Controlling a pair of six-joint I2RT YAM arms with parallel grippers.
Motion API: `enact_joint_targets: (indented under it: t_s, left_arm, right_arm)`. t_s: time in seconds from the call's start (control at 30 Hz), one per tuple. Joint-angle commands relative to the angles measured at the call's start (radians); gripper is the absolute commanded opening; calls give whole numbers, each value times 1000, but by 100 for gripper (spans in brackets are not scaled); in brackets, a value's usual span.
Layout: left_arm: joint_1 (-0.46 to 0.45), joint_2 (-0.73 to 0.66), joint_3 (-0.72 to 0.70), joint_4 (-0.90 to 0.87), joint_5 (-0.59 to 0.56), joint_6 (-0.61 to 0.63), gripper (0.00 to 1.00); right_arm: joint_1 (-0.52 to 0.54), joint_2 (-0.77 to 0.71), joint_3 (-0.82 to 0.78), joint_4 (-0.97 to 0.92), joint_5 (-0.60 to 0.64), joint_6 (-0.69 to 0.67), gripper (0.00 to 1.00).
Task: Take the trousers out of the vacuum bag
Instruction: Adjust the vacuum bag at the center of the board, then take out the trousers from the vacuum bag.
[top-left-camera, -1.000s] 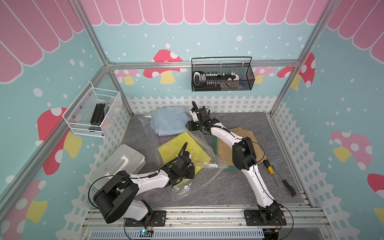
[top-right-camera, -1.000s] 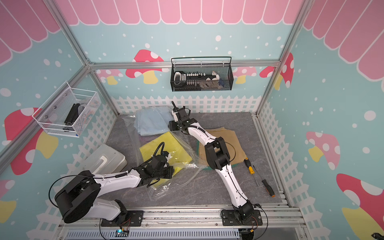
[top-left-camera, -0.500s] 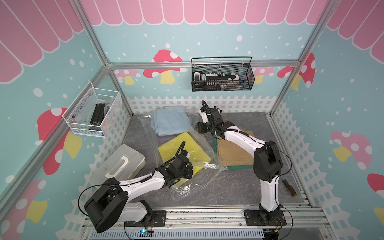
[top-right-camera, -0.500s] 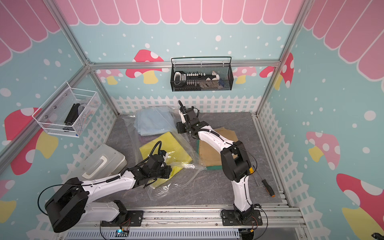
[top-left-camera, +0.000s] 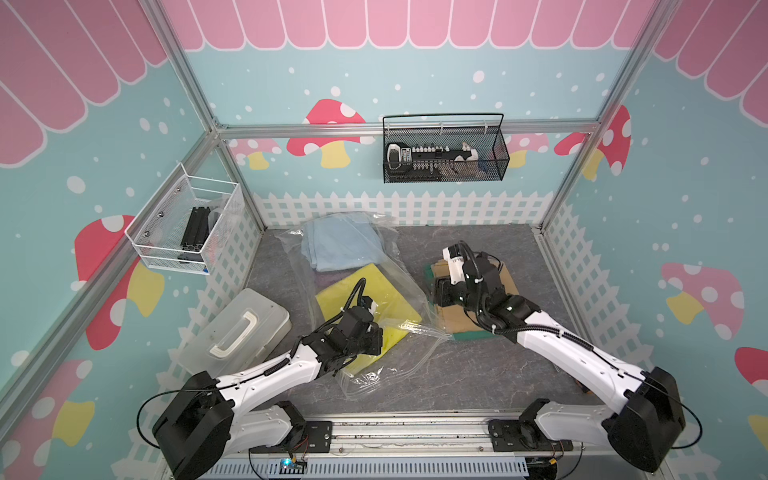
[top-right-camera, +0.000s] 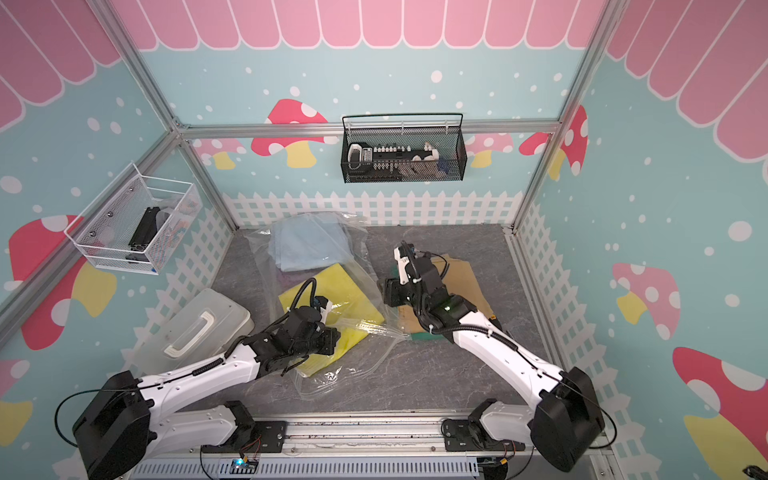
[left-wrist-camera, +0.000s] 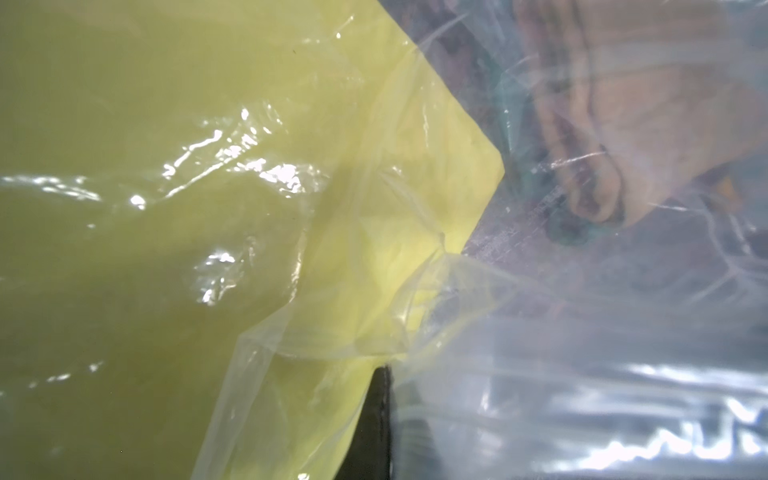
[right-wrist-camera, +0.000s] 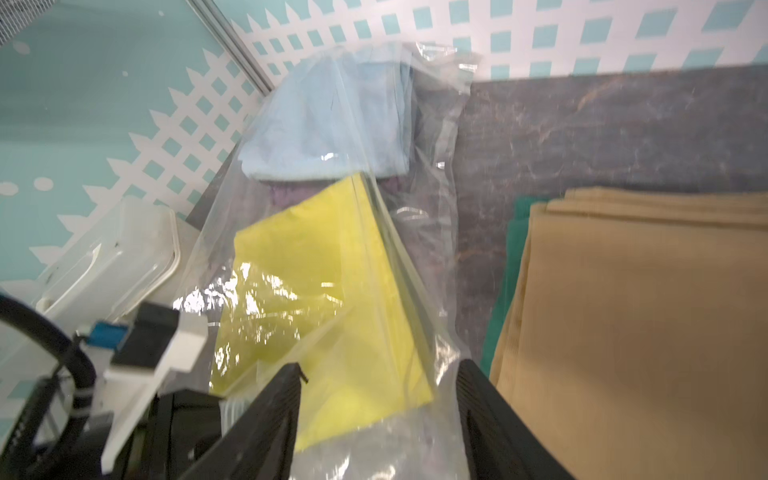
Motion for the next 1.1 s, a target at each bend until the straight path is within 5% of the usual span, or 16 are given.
enact_joint_targets:
  t_s: [0.0, 0.43, 0.73, 1.07]
  left_arm:
    - [11, -39, 31, -62, -55, 33, 0]
    - [11, -51, 64, -95, -46, 52, 0]
    - [12, -12, 141, -128, -26, 64, 0]
    - [12, 48, 249, -160, -22, 82, 0]
  right_arm:
    - [48, -97, -120, 59, 40, 161, 61]
    - [361, -310, -358, 136, 99, 250, 56]
    - [538, -106, -297, 212, 85, 199, 50]
    - [557, 73, -324, 336, 358, 525, 47]
